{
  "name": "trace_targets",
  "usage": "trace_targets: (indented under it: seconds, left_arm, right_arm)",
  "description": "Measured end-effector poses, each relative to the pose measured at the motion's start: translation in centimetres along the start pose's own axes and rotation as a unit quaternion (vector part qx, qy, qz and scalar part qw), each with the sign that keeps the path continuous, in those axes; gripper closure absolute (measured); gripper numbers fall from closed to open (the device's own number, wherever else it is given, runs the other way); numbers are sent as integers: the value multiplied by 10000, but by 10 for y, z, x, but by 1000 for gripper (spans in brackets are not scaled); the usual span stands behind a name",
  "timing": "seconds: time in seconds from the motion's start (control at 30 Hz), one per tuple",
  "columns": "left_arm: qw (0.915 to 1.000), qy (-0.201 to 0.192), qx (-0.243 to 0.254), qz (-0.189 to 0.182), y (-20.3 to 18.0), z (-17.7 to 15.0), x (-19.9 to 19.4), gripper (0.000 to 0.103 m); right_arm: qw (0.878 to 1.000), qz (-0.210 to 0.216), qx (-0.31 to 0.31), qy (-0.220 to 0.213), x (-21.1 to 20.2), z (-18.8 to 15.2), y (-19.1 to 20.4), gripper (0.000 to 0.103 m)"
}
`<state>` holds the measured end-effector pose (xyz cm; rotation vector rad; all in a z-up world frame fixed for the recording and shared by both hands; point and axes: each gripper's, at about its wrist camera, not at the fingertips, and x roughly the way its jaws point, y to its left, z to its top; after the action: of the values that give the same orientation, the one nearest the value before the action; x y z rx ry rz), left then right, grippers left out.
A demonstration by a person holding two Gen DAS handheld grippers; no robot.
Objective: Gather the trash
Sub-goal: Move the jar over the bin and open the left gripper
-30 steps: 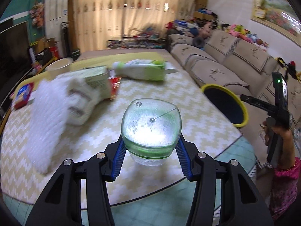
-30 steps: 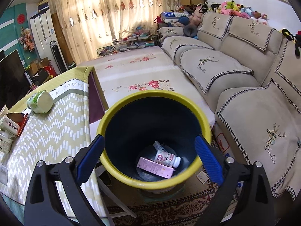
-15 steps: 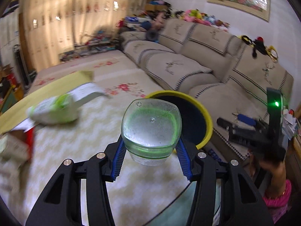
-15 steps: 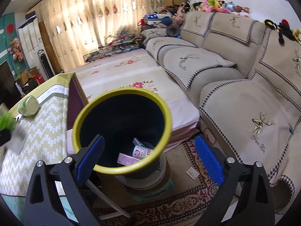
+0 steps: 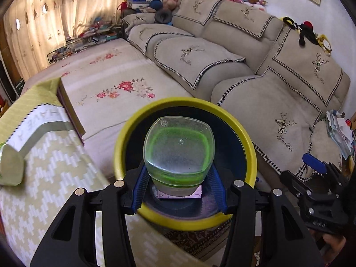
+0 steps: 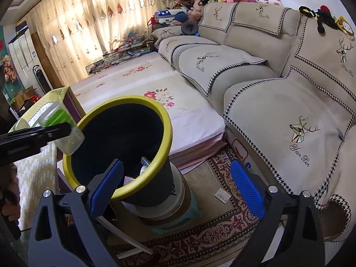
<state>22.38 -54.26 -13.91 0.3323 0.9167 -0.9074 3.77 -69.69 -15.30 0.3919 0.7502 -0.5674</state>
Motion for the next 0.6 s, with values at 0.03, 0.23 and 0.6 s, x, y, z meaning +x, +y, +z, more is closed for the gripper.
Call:
trace_targets:
  seconds: [0.03, 0.23, 0.6]
  left_arm:
    - [10000, 19, -3, -1, 0, 1, 5, 52]
    - [9998, -160, -13, 71, 0, -2, 0, 34]
    - [9944, -1021, -190, 185, 27, -50, -121, 20]
  right_arm:
    - [10000, -1, 5, 10, 1, 0, 0, 11]
    - [10000, -7, 5, 31, -2, -1, 6, 11]
    - [9996, 186, -215, 40, -10, -4, 30, 11]
